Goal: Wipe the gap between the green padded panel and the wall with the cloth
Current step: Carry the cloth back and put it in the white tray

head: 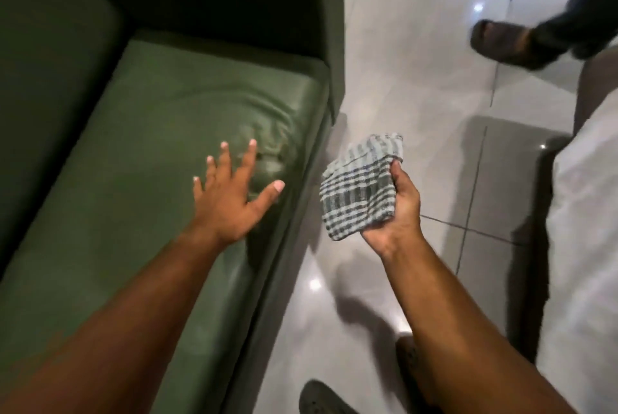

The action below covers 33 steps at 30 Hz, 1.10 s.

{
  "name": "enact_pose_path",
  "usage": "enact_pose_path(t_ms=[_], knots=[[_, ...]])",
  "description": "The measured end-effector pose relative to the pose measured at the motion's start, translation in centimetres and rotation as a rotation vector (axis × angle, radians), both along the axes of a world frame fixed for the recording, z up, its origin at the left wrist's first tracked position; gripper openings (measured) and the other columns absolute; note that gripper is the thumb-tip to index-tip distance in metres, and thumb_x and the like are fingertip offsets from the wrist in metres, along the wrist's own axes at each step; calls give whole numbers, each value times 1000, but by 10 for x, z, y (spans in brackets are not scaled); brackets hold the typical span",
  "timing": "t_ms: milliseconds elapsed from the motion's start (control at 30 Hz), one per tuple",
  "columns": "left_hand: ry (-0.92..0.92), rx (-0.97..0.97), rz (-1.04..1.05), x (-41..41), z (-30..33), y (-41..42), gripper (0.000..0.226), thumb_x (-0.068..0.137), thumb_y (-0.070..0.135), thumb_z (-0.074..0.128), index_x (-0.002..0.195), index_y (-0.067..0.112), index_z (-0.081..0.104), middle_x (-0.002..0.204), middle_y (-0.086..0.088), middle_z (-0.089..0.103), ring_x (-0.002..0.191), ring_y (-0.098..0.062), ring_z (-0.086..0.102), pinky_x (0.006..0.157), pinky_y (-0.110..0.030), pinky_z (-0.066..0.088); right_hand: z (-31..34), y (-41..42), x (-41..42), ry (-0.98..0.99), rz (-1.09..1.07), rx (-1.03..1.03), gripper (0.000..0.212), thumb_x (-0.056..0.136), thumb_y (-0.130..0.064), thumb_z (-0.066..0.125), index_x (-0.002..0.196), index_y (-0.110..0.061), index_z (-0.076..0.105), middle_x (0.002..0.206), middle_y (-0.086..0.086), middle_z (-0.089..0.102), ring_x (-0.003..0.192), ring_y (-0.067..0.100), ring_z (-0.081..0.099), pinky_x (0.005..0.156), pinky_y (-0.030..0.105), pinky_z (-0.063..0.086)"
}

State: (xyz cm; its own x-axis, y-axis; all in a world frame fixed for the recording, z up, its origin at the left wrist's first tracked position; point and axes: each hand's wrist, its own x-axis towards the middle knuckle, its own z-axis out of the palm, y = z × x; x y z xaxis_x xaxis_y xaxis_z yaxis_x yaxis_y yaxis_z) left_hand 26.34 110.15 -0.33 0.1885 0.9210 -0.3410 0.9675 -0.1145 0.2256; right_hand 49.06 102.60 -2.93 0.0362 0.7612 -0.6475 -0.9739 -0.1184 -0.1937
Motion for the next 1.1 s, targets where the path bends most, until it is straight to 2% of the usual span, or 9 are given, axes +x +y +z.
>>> enact_pose_path(t_ms=[133, 300, 533, 733, 900, 967, 1033, 1100], knots=[[-21, -37, 188, -32, 79, -62, 91, 79, 87, 34, 154, 50, -2, 170, -8, -5, 156, -36, 0, 121, -60, 5, 92, -6, -17, -58, 142, 73, 53, 96, -47, 34, 131, -15, 57, 135, 11, 61, 126, 31, 56, 112, 51, 37], [-13, 9, 462, -93, 175, -151, 89, 85, 79, 41, 155, 47, -2, 170, -6, -5, 157, -33, -2, 122, -58, 5, 205, -14, -69, -115, 475, 178, 53, 96, -49, 34, 132, -16, 56, 129, 7, 66, 121, 27, 61, 112, 51, 37], [-4, 165, 1048, -188, 278, -343, 90, 86, 79, 39, 157, 40, 0, 170, -8, -1, 157, -32, 0, 123, -55, 7, 336, -80, -209, -180, 1040, 322, 53, 93, -53, 39, 126, -18, 62, 128, 9, 67, 120, 30, 61, 109, 54, 39], [27, 274, 1525, -225, 306, -537, 98, 89, 71, 47, 160, 15, 8, 168, -17, 7, 156, -34, 6, 124, -49, 10, 389, -206, -336, -148, 1470, 469, 49, 93, -51, 41, 123, -19, 64, 123, 9, 69, 118, 30, 62, 110, 56, 37], [61, 288, 1883, -228, 308, -706, 96, 91, 68, 47, 160, 13, 10, 168, -18, 8, 156, -35, 8, 125, -46, 11, 408, -351, -424, -97, 1803, 538, 49, 93, -49, 41, 123, -18, 64, 126, 10, 68, 120, 30, 60, 108, 52, 40], [79, 270, 1993, -222, 306, -769, 101, 87, 77, 40, 160, 14, 10, 168, -17, 10, 156, -35, 9, 125, -45, 11, 413, -414, -451, -87, 1918, 544, 48, 95, -49, 40, 116, -17, 68, 120, 10, 71, 116, 30, 63, 105, 51, 43], [96, 250, 2087, -213, 302, -830, 113, 73, 87, 19, 159, 14, 10, 168, -17, 10, 156, -35, 10, 125, -46, 11, 413, -478, -474, -71, 2032, 565, 48, 95, -49, 39, 109, -17, 73, 116, 10, 73, 111, 30, 66, 103, 50, 44], [127, 207, 2165, -208, 295, -886, 119, 65, 87, 4, 160, 15, 8, 169, -14, 7, 156, -35, 9, 125, -47, 8, 408, -540, -498, -44, 2124, 560, 49, 95, -49, 38, 111, -17, 72, 119, 11, 71, 112, 31, 65, 104, 51, 43]])
